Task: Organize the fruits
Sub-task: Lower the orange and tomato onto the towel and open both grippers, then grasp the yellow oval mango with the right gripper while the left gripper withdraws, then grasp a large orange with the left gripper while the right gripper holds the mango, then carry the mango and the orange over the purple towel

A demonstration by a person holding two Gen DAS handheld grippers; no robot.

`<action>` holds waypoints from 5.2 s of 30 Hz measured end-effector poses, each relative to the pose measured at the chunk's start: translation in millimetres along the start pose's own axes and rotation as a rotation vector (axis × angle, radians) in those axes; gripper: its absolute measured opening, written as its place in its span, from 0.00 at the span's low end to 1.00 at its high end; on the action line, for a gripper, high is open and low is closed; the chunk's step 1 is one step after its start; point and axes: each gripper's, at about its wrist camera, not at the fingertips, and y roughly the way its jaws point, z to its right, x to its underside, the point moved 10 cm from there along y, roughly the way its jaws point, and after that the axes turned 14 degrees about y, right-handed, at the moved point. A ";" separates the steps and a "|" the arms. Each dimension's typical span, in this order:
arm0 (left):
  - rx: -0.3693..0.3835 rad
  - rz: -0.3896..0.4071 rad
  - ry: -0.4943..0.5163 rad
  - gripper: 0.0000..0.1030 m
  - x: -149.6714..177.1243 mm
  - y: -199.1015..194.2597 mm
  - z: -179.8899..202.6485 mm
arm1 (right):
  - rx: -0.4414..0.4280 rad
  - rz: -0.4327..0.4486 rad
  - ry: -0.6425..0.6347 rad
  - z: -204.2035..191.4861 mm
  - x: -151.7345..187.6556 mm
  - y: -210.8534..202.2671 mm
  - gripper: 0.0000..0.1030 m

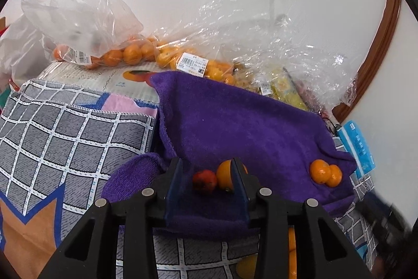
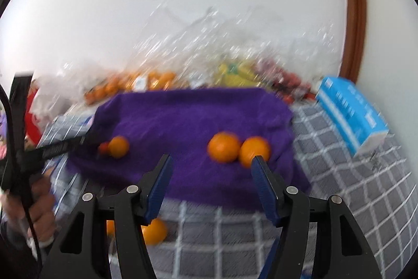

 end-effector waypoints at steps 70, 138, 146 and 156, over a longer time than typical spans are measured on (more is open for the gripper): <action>0.058 -0.166 0.194 0.36 118.9 -50.3 79.4 | 0.084 -0.051 0.016 45.2 82.3 -27.8 0.40; 0.016 0.101 0.024 0.35 -42.9 -30.7 17.3 | -0.013 0.036 0.003 -12.5 -75.6 11.6 0.40; 0.033 0.086 -0.005 0.35 -23.0 -9.3 5.8 | -0.001 -0.039 0.053 21.2 -54.6 48.0 0.40; 0.051 0.096 0.004 0.35 -20.0 -5.9 9.3 | -0.010 -0.075 0.062 28.0 -44.9 58.9 0.40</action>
